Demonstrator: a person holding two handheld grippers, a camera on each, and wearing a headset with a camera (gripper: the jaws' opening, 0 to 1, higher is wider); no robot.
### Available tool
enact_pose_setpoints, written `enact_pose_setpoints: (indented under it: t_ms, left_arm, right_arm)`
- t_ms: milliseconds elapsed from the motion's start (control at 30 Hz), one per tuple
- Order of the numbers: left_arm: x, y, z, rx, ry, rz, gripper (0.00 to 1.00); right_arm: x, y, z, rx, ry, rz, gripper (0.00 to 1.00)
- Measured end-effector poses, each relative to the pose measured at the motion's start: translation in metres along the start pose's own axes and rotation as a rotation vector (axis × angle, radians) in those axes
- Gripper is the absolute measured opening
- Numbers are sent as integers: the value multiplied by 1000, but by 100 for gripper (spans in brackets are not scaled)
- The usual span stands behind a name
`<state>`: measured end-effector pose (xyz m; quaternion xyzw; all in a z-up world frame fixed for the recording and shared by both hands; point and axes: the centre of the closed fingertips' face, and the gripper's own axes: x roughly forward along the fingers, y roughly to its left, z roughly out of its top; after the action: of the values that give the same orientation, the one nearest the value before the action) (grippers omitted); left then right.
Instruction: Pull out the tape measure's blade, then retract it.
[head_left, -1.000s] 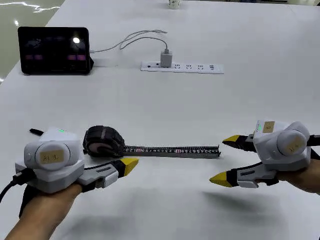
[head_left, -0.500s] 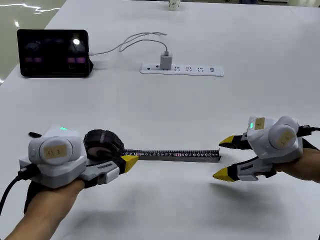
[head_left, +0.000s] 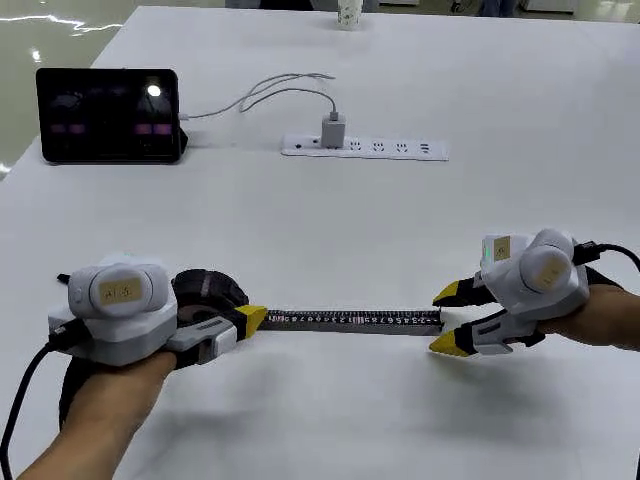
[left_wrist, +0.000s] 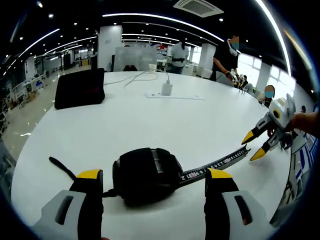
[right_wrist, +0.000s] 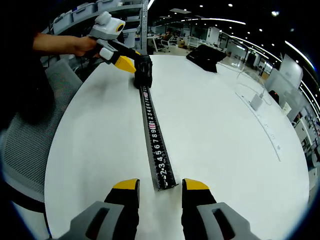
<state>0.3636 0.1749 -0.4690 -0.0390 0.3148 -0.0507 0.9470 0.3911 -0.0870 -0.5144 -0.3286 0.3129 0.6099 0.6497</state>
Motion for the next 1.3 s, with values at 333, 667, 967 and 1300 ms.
enact_pose_setpoints:
  t_ms: [333,667,967,1300]
  left_arm:
    - [5,5,-4,-57,23,33,67]
    - [12,7,-3,-89,22,51,60]
    - [15,8,-6,-100,36,64,60]
    - [18,8,-9,-102,60,85,62]
  right_arm:
    - [2,0,-4,-15,10,18,21]
    - [3,-4,-3,-10,-14,15,14]
    - [4,-4,-4,21,-34,29,12]
    - [4,-3,-4,28,-45,32,10]
